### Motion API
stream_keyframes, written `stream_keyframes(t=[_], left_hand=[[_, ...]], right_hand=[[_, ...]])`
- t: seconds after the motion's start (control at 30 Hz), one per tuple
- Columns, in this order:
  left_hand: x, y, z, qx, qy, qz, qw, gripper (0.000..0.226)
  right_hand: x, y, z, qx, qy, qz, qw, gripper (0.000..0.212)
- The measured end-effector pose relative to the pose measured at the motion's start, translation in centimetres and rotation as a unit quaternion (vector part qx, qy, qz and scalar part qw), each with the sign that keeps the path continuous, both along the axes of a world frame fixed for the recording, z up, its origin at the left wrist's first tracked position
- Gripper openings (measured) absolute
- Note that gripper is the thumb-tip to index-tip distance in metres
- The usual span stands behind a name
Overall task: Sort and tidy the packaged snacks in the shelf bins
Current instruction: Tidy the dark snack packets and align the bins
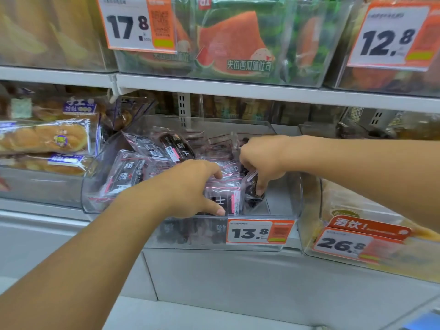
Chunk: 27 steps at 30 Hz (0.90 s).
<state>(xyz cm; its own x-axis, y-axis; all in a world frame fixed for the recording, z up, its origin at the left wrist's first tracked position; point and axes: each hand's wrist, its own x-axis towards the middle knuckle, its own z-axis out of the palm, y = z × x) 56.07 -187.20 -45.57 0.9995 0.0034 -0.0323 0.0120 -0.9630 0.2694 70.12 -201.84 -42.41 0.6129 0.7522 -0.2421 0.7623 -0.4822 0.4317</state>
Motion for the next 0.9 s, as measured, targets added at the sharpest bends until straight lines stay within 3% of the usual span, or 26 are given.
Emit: stream_keyframes(t=[0.2, 0.4, 0.5, 0.7, 0.9], left_hand=[[0.0, 0.1, -0.1, -0.014, 0.007, 0.007, 1.0, 0.075], [0.3, 0.0, -0.3, -0.013, 0.009, -0.021, 1.0, 0.08], [0.4, -0.8, -0.3, 0.011, 0.008, -0.054, 0.998, 0.096], [1.3, -1.9, 0.0, 0.016, 0.03, -0.042, 0.999, 0.098], [1.2, -1.5, 0.1, 0.014, 0.073, -0.03, 0.997, 0.094]], right_hand=[[-0.1, 0.9, 1.4, -0.051, -0.007, -0.06, 0.997, 0.046], [-0.5, 1.2, 3.3, -0.086, 0.093, -0.16, 0.979, 0.044], [-0.1, 1.3, 2.8, -0.097, 0.077, -0.138, 0.983, 0.045], [-0.2, 0.5, 0.6, -0.024, 0.06, 0.004, 0.998, 0.049], [-0.3, 0.8, 1.8, -0.024, 0.049, -0.099, 0.994, 0.038]])
